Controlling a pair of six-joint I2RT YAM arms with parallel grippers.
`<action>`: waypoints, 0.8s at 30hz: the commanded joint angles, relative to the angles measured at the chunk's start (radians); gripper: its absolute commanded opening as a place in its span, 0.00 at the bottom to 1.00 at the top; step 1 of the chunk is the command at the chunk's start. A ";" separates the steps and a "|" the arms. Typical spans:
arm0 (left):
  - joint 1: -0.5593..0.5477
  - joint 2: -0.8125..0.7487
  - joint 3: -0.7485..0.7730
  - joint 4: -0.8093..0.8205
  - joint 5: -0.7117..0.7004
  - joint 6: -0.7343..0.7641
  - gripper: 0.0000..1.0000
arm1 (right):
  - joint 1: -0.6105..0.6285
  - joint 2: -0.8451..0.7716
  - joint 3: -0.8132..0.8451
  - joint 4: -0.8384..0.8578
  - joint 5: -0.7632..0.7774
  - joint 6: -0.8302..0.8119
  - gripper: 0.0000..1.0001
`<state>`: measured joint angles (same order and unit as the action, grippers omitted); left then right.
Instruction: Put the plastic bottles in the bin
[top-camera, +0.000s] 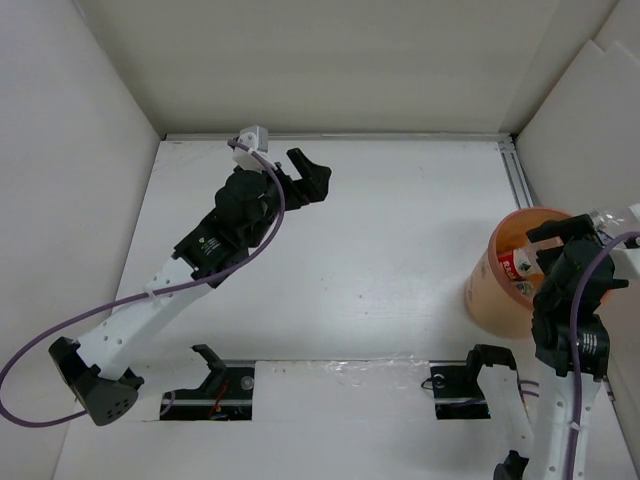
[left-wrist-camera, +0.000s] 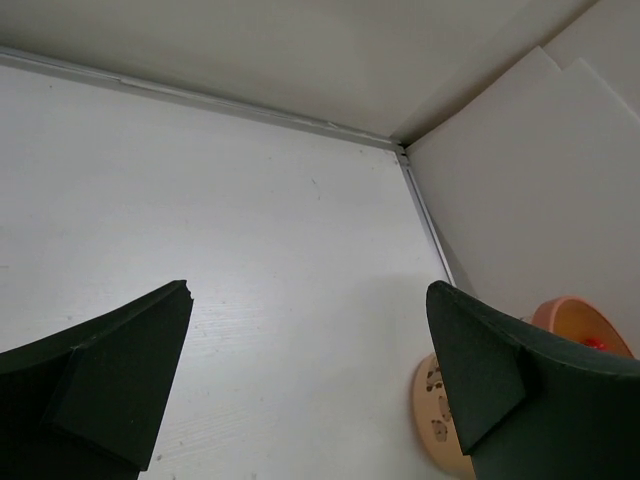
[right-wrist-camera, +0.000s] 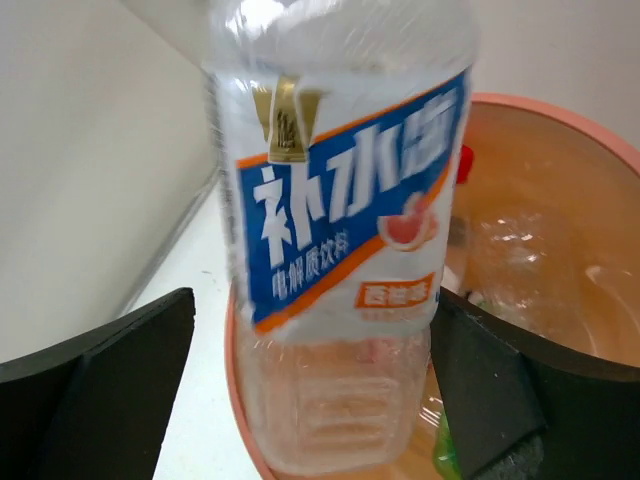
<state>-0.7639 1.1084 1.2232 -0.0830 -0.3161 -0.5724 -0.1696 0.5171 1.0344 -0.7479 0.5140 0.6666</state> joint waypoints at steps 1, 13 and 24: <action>0.002 -0.025 -0.001 -0.010 0.008 0.026 1.00 | -0.002 0.004 0.029 -0.048 0.087 0.027 1.00; 0.002 -0.016 0.076 -0.178 -0.057 0.066 1.00 | -0.002 0.007 0.085 0.119 -0.386 -0.222 1.00; -0.083 -0.191 0.039 -0.363 -0.059 0.192 1.00 | 0.448 0.334 0.320 0.059 -0.633 -0.349 1.00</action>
<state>-0.8120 0.9924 1.2625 -0.4183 -0.3996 -0.4435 0.1440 0.7841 1.2594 -0.7006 -0.1009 0.3832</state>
